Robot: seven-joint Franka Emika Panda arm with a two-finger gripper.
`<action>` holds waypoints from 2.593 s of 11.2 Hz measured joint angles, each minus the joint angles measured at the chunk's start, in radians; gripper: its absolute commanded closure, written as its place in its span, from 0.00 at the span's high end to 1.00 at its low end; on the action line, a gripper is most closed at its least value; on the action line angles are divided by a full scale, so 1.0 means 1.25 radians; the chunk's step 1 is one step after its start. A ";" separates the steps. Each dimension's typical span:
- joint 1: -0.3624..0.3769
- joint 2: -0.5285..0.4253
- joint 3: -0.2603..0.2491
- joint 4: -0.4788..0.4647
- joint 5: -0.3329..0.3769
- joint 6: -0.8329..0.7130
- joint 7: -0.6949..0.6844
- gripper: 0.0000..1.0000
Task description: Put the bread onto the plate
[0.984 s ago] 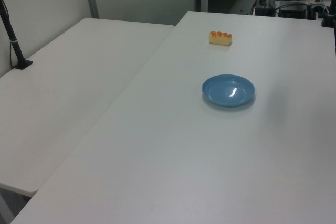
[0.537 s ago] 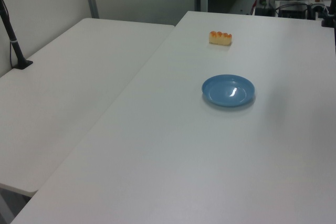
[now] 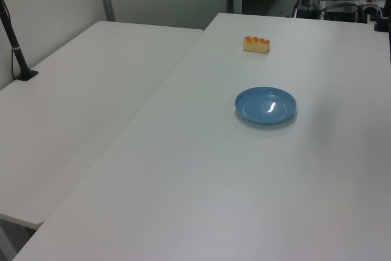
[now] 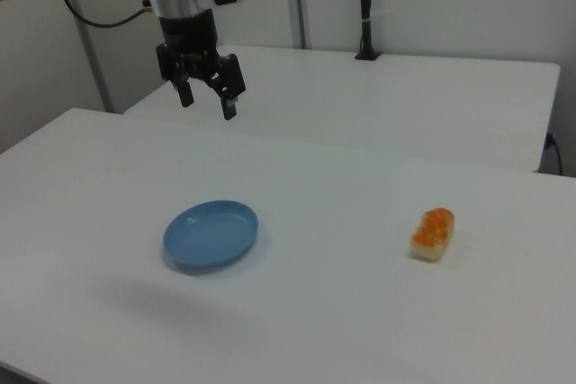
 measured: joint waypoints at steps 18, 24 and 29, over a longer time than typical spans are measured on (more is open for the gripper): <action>-0.176 0.193 -0.012 0.002 -0.081 0.319 -0.262 1.00; -0.236 0.387 -0.013 0.003 -0.078 0.625 -0.068 1.00; -0.256 0.529 -0.013 0.030 -0.067 0.872 0.091 1.00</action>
